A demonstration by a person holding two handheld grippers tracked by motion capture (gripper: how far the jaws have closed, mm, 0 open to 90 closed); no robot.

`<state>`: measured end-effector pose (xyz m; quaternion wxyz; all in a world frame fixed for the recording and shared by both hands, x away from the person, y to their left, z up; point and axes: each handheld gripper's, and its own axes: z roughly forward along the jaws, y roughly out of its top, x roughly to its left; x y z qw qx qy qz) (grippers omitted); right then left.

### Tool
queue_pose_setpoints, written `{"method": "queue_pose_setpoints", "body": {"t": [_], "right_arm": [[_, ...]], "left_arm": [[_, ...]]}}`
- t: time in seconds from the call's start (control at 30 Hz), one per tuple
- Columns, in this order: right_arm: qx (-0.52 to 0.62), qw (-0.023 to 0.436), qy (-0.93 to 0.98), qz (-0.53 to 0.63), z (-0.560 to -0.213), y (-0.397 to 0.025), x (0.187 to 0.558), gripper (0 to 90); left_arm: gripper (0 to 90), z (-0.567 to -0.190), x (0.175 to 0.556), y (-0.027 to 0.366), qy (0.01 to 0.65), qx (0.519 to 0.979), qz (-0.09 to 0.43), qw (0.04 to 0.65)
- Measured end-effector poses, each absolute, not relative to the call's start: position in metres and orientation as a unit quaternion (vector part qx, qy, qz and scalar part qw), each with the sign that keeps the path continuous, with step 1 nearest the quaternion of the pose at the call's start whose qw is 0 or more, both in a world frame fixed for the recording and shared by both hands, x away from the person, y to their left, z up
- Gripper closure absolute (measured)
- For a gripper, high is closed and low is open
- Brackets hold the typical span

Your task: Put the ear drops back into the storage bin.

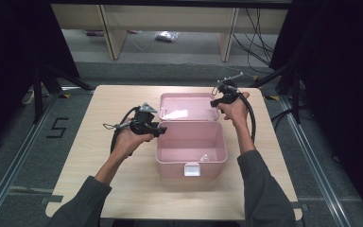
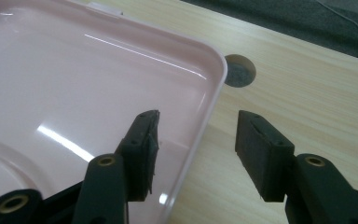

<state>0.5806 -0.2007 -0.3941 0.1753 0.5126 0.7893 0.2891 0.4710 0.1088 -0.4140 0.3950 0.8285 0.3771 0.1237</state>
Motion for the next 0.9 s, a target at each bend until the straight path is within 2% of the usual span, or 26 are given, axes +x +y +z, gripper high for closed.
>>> {"method": "queue_pose_setpoints", "body": {"t": [0.5, 0.9], "right_arm": [[0.521, 0.165, 0.783, 0.296, -0.407, -0.196, 0.596, 51.6], [0.533, 0.190, 0.780, 0.266, -0.405, -0.188, 0.602, 60.3]], "left_arm": [[67.0, -0.414, 0.472, 0.109, 0.376, 0.827, 0.124, 0.399], [66.9, -0.415, 0.472, 0.110, 0.375, 0.827, 0.122, 0.401]]}}
